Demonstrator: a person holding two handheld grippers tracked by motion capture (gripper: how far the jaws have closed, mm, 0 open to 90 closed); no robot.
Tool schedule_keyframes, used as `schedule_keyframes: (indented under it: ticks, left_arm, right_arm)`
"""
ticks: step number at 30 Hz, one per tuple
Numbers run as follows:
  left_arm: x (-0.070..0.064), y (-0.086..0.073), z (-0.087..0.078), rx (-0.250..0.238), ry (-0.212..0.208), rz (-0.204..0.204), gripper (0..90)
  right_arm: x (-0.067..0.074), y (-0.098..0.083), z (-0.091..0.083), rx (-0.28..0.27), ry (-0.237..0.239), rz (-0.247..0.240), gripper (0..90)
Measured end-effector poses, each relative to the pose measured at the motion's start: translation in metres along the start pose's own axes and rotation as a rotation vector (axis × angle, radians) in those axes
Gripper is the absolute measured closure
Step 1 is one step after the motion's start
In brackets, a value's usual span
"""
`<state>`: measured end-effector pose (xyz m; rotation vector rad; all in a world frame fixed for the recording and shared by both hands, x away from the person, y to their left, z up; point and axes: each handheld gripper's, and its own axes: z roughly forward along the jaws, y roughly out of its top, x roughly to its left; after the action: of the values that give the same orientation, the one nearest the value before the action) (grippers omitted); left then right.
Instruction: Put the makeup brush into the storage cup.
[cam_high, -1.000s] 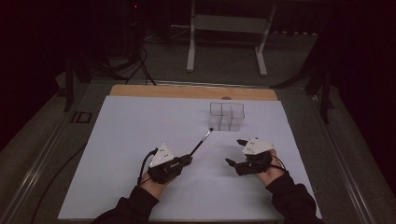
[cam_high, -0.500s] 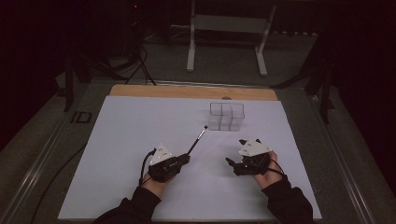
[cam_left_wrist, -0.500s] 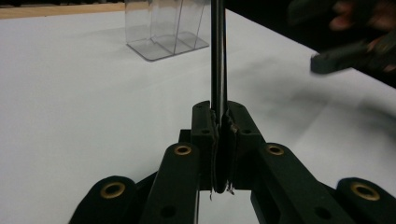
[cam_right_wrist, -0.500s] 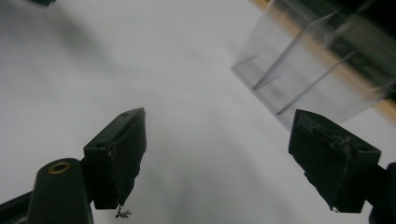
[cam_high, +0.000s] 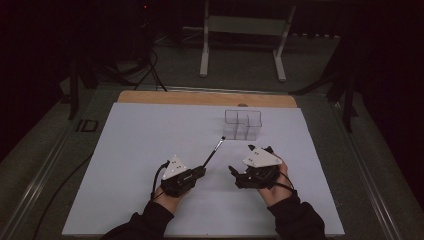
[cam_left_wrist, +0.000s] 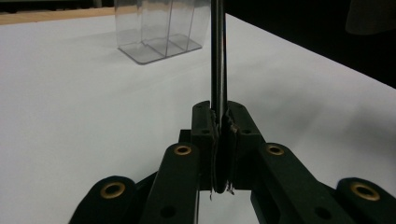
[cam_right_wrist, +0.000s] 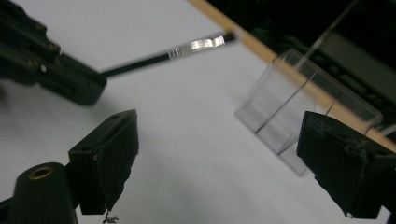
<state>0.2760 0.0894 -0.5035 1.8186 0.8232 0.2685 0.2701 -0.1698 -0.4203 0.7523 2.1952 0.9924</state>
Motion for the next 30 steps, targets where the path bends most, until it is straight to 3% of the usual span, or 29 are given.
schedule_keyframes:
  ticks: [3,7,14,18,24,27,28,30]
  left_arm:
    - [0.0,0.0,0.0,-0.003,0.0,0.002,84.7]
    - [-0.001,0.0,-0.002,-0.014,0.001,0.006,84.7]
    - [-0.002,0.002,-0.004,-0.035,0.003,0.011,84.8]
    - [-0.003,0.003,-0.006,-0.047,0.007,0.017,84.7]
    - [-0.004,0.003,-0.006,-0.046,0.007,0.022,84.7]
    - [-0.004,0.003,-0.006,-0.049,0.013,0.034,84.7]
    - [-0.005,0.003,-0.007,-0.051,0.018,0.045,84.7]
    - [-0.005,0.003,-0.007,-0.053,0.019,0.047,84.7]
  right_arm:
    - [0.01,0.008,0.002,-0.021,-0.027,0.013,13.0]
    - [0.016,0.016,0.007,-0.063,-0.028,0.08,13.0]
    - [0.013,0.023,0.016,-0.131,0.028,0.245,10.9]
    - [0.013,0.026,0.02,-0.167,0.028,0.344,9.5]
    - [0.014,0.028,0.028,-0.169,0.002,0.445,9.5]
    - [0.014,0.028,0.032,-0.16,0.014,0.482,9.5]
    - [0.013,0.029,0.034,-0.153,0.032,0.533,9.6]
    - [0.014,0.03,0.035,-0.148,0.041,0.567,14.9]
